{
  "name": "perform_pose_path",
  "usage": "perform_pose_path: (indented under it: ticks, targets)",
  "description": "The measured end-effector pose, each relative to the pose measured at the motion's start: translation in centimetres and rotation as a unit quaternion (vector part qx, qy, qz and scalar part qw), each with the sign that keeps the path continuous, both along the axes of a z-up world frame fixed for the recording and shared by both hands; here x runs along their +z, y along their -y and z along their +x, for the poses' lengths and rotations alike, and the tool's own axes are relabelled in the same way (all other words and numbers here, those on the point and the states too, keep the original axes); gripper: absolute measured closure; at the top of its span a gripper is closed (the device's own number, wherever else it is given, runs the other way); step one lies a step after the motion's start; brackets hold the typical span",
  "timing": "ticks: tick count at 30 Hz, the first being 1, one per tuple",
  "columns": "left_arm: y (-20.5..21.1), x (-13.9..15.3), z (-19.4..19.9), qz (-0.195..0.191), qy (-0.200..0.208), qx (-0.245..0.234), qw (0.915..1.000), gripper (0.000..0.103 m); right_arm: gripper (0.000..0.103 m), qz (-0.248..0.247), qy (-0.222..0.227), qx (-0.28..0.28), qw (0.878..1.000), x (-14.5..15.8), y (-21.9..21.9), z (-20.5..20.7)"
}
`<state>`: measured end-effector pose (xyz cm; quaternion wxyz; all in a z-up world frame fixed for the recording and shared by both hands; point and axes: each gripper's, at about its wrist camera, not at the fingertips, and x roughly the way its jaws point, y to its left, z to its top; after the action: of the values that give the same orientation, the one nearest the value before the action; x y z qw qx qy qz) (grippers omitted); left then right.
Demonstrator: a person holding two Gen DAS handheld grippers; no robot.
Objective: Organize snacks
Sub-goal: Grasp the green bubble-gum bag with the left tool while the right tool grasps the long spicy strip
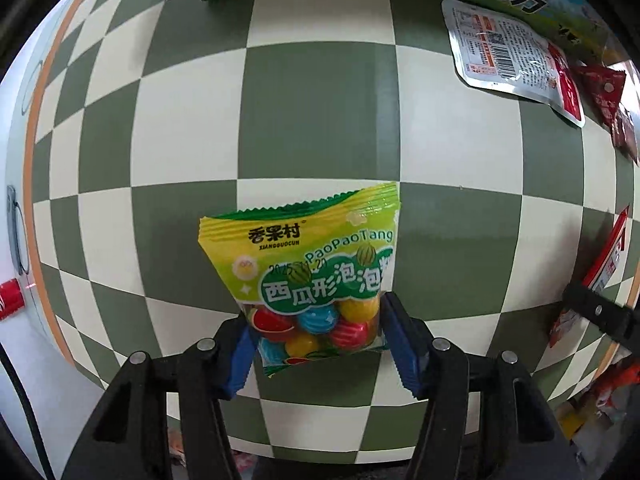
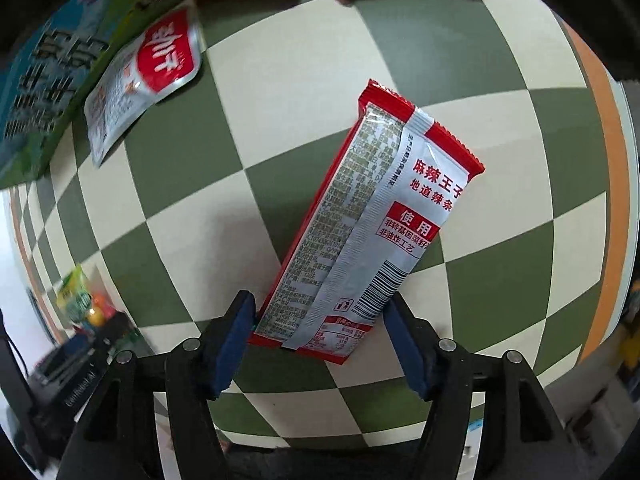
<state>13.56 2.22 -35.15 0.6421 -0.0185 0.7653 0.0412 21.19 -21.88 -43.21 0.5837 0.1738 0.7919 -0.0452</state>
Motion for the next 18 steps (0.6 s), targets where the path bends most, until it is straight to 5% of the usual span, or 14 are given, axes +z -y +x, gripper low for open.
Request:
perform_pose_path:
  ticks: [5, 12, 18]
  targets:
    - [-2.5, -0.7, 0.8, -0.021, -0.014, 0.026, 0.9993, 0.046, 0.031, 0.011, -0.023, 0.023, 0.999, -0.1, 0.4, 0.0]
    - [-5.0, -1.2, 1.0, -0.024, -0.020, 0.039, 0.9988, 0.045, 0.021, 0.045, -0.018, -0.075, 0.996, 0.1, 3.8, -0.7]
    - [-2.9, -0.7, 0.9, -0.020, -0.018, 0.042, 0.9987, 0.047, 0.020, -0.008, -0.039, -0.076, 0.996, -1.9, 3.6, 1.2]
